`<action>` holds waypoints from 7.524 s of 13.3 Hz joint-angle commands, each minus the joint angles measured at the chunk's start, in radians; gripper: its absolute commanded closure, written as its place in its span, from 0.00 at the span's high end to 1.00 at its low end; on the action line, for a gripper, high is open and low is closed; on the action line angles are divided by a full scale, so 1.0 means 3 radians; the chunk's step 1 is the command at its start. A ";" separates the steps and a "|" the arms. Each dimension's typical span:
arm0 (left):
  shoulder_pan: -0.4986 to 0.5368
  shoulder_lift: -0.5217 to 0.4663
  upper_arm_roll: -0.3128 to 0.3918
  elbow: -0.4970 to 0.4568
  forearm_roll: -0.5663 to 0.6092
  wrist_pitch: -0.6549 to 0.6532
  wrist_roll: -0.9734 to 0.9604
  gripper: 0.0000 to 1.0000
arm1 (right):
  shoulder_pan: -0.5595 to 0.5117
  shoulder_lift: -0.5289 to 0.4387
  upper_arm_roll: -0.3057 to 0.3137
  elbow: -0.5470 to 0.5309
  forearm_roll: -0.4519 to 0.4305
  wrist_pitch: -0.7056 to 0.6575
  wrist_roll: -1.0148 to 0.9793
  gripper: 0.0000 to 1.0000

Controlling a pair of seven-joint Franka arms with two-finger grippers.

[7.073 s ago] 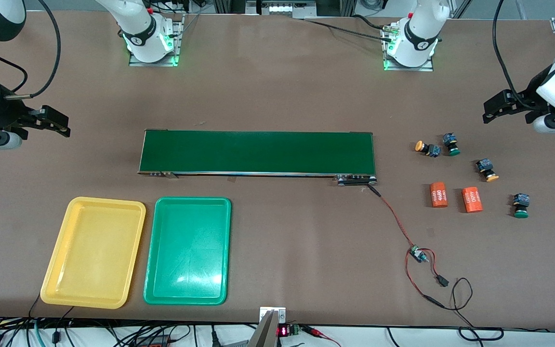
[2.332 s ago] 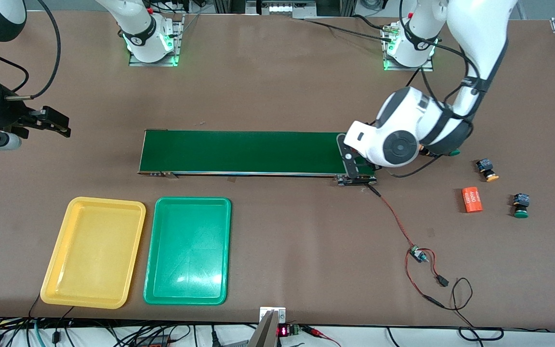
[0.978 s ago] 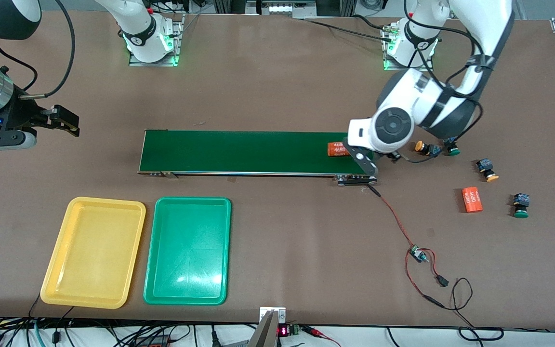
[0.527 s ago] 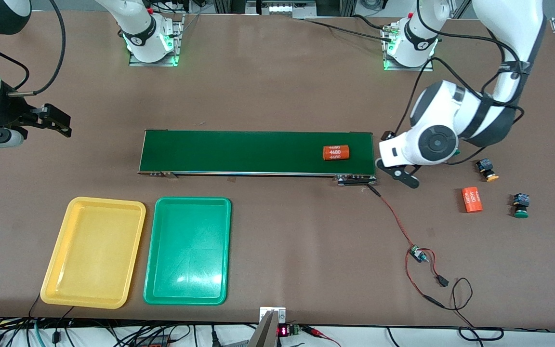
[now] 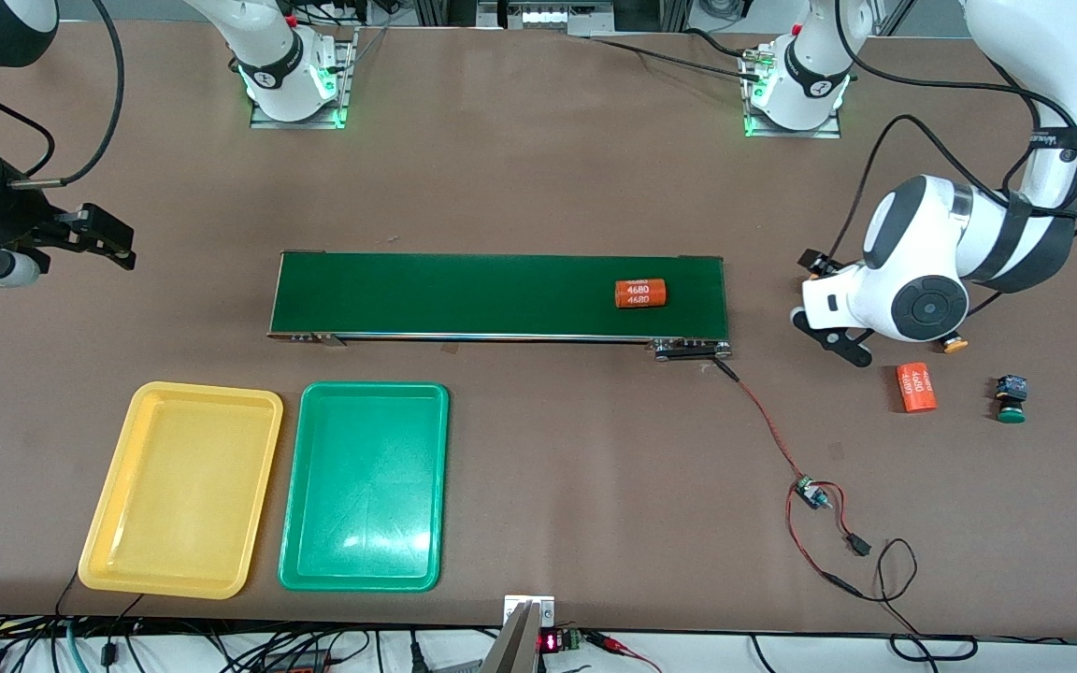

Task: Sort buttons by color to trays
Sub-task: 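Move the left gripper back over the buttons beside the conveyor, then lower the left gripper and grasp a yellow-capped button, then carry the yellow button onto the conveyor belt and release it, then grasp a green-capped button with the left gripper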

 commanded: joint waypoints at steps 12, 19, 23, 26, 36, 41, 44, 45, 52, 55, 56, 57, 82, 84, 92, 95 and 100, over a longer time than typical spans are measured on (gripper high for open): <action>0.0422 -0.0360 -0.0077 -0.1283 0.0300 0.1745 0.3029 1.00 | -0.0005 0.0081 0.0007 0.0046 0.0014 0.0036 0.0030 1.00; 0.0775 -0.0105 -0.0082 -0.1468 0.0300 0.2303 0.4109 1.00 | -0.0005 0.0071 0.0002 0.0046 0.0014 0.0010 0.0020 1.00; 0.0882 -0.0054 -0.0087 -0.1611 0.0300 0.2560 0.4223 0.63 | -0.0015 0.0056 -0.0003 0.0046 0.0009 0.0005 0.0009 1.00; 0.0918 -0.0033 -0.0087 -0.1739 0.0300 0.2677 0.4233 0.61 | -0.0015 0.0045 -0.0064 0.0057 0.0009 0.0010 0.0009 1.00; 0.0877 -0.0084 -0.0633 -0.0902 0.0239 0.1468 0.3146 0.15 | -0.0005 0.0030 -0.0080 0.0057 0.0009 0.0000 -0.0001 1.00; 0.0872 -0.0079 -0.0915 -0.0793 -0.0134 0.1154 0.1802 0.15 | -0.0005 0.0015 -0.0100 0.0057 0.0009 -0.0015 -0.0006 1.00; 0.0877 -0.0094 -0.1150 -0.0758 -0.0339 0.1062 0.0764 0.15 | -0.0015 0.0015 -0.0105 0.0057 0.0009 -0.0020 -0.0006 1.00; 0.0862 -0.0084 -0.1206 -0.0727 -0.0339 0.1067 0.0477 0.15 | -0.0015 0.0015 -0.0105 0.0057 0.0009 -0.0020 -0.0006 1.00; 0.0816 -0.0023 -0.1631 -0.0614 -0.0415 0.1164 -0.1712 0.15 | -0.0005 -0.0011 -0.0085 0.0057 -0.0012 -0.0051 -0.0041 1.00; 0.0638 0.0084 -0.1621 -0.0548 -0.0559 0.1267 -0.2136 0.15 | 0.0015 0.0014 -0.0080 0.0052 -0.0017 -0.0097 -0.0006 1.00; 0.0556 0.0165 -0.1621 -0.0452 -0.0559 0.1262 -0.2412 0.15 | 0.0026 0.0020 -0.0075 0.0052 -0.0032 -0.0168 -0.0011 1.00; 0.0444 0.0288 -0.1606 -0.0354 -0.0559 0.1261 -0.2657 0.15 | 0.0021 0.0020 -0.0070 0.0047 -0.0032 -0.0255 -0.0021 1.00; 0.0105 0.0008 0.0315 0.0159 -0.0206 0.0350 -0.2136 1.00 | 0.0041 -0.0016 -0.0034 -0.0035 0.0054 -0.0522 -0.0088 1.00; 0.0110 -0.0262 0.0561 -0.0447 -0.0206 0.0870 -0.1802 1.00 | 0.0041 -0.0295 -0.0029 -0.0422 0.0151 -0.0329 -0.0068 1.00; 0.0110 -0.0238 0.1043 -0.1406 -0.0206 0.1716 -0.1330 1.00 | 0.0031 -0.1401 0.0191 -0.2202 0.0280 0.0883 0.0137 1.00; 0.0110 -0.0120 0.1058 -0.1519 -0.0221 0.1905 -0.1330 0.74 | 0.0021 -0.1494 0.0558 -0.2418 0.0280 0.1114 0.0621 1.00; 0.0105 -0.0186 0.1053 -0.1458 -0.0252 0.1870 -0.1346 0.16 | -0.0168 -0.1392 0.1438 -0.2418 0.0280 0.1319 0.1455 1.00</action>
